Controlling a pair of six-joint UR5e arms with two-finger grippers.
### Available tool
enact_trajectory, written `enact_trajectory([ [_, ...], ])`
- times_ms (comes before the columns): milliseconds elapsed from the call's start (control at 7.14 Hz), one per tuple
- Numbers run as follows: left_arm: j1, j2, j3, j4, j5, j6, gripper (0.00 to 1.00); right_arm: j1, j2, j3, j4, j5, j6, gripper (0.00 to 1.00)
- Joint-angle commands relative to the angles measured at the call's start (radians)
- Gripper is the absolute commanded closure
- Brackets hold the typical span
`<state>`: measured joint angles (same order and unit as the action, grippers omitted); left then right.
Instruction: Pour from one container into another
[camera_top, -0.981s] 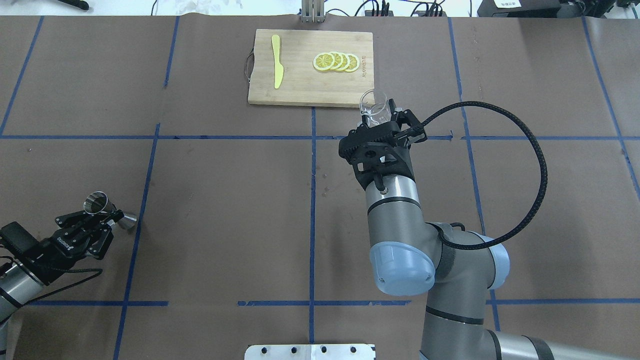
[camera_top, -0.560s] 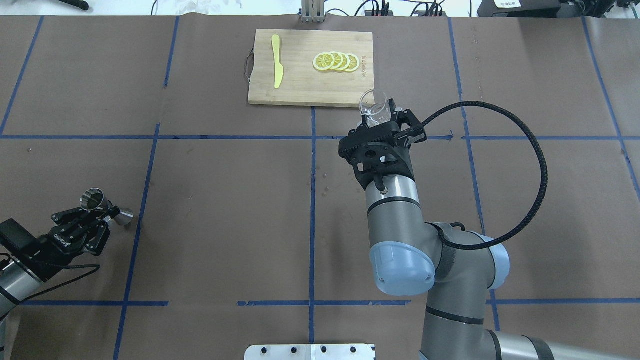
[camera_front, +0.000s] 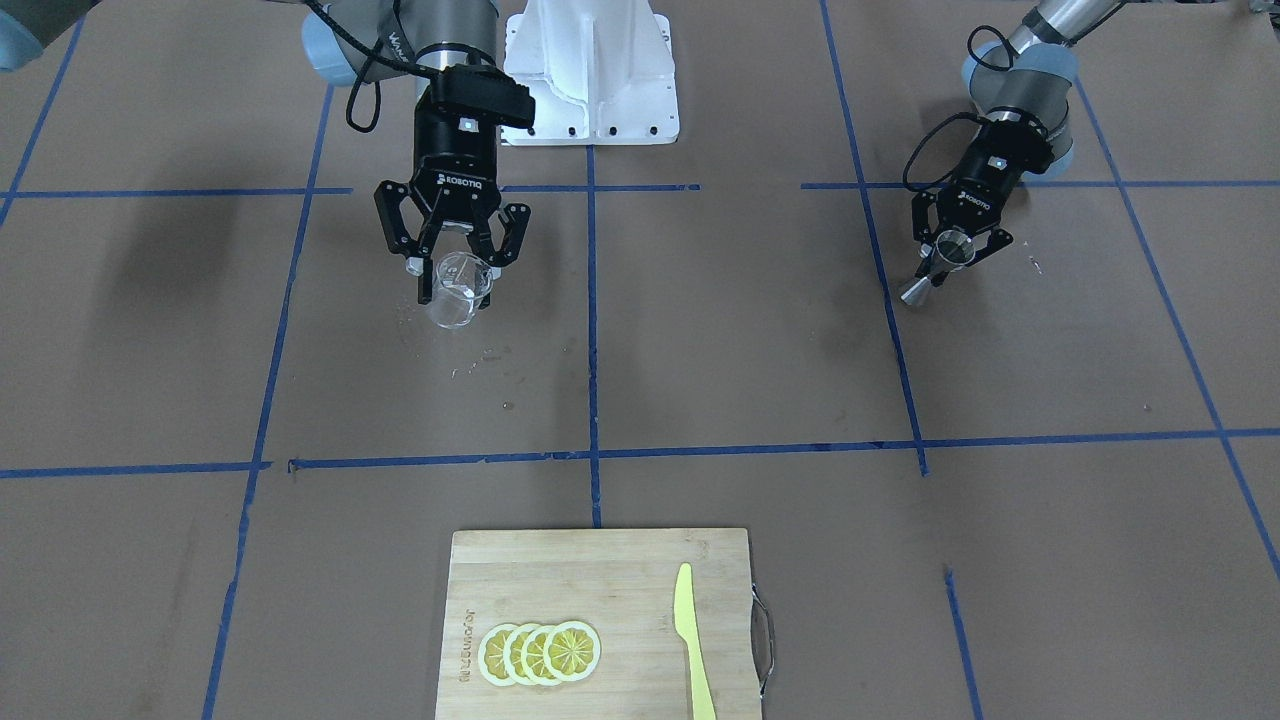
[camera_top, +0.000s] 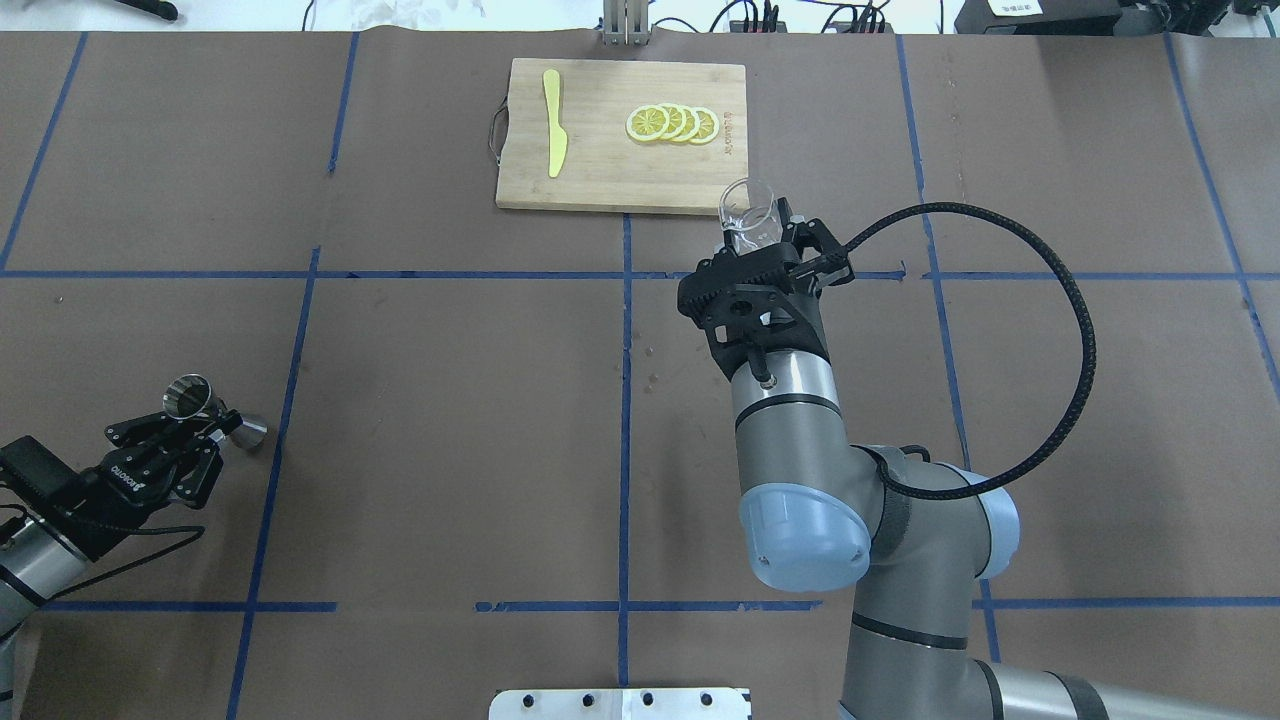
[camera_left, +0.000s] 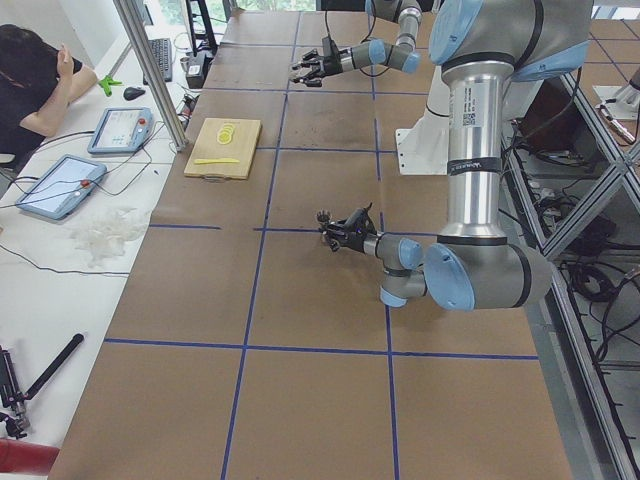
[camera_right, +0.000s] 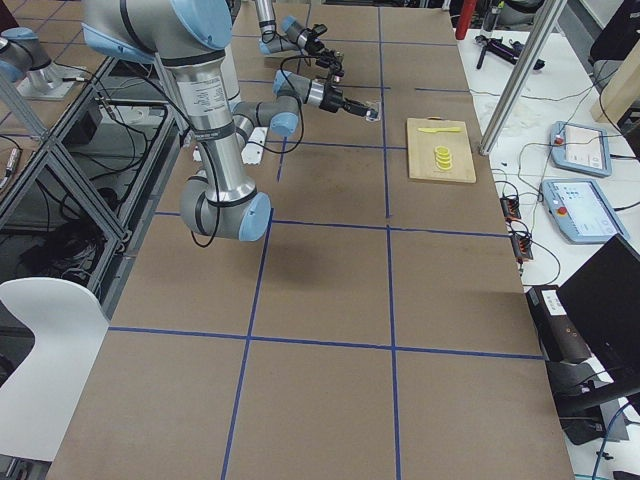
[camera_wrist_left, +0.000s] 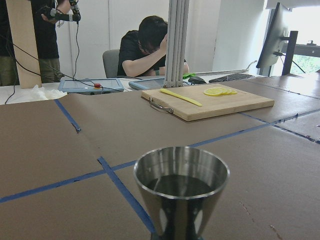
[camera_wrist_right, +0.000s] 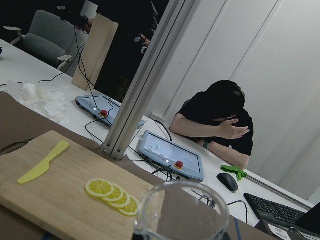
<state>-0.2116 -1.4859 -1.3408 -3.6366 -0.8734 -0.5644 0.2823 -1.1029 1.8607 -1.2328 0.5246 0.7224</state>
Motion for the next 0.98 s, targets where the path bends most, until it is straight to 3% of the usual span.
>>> enact_trajectory([
  [0, 0.0, -0.002, 0.0, 0.003, 0.001, 0.001, 1.0, 0.0, 0.0, 0.0, -0.001, 0.0, -0.001, 1.0],
  [841, 0.003, -0.022, 0.009, 0.01, -0.004, 0.006, 0.93, 0.0, 0.0, 0.0, -0.001, 0.0, -0.001, 1.0],
])
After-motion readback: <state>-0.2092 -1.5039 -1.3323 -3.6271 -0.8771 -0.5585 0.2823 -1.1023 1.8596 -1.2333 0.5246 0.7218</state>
